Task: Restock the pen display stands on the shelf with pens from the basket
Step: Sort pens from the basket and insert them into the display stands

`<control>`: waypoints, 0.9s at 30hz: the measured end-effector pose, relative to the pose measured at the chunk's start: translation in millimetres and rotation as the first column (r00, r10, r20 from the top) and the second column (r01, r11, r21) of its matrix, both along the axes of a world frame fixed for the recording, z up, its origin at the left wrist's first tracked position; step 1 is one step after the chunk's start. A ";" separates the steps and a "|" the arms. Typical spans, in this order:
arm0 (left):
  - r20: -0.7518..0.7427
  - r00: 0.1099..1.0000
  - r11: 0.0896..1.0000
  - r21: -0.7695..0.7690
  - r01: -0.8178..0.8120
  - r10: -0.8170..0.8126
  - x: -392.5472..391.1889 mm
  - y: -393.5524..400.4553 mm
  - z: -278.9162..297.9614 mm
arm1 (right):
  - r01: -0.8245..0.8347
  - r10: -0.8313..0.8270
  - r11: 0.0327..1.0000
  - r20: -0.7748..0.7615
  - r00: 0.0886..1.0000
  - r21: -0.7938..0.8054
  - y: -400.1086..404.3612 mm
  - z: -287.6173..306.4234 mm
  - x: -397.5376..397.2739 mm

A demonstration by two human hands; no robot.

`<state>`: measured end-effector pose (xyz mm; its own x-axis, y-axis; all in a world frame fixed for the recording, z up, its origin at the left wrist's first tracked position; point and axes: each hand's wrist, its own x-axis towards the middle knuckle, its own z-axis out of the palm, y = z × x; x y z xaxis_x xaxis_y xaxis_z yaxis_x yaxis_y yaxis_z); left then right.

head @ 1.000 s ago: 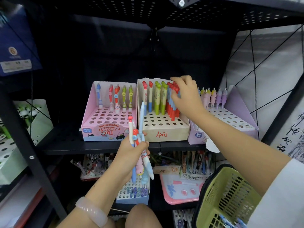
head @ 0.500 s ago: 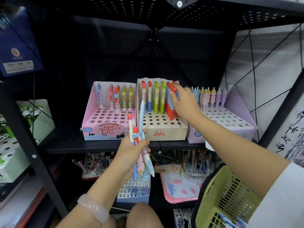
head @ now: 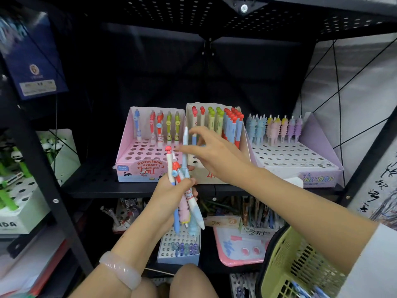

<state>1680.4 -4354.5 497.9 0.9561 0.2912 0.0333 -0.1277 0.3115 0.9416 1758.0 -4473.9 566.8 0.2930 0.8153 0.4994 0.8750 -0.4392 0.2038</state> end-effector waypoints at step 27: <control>0.070 0.956 0.946 0.136 -0.293 0.286 -0.5 33.7 19.4 | 0.182 0.292 0.876 -0.790 0.539 0.448 46.1 -27.5 -16.2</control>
<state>1679.9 -4320.8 517.4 0.8275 0.5437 0.1399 -0.2395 0.1166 0.9639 1741.8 -4427.8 539.3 0.7168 0.6072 0.3428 0.5596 -0.2077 -0.8023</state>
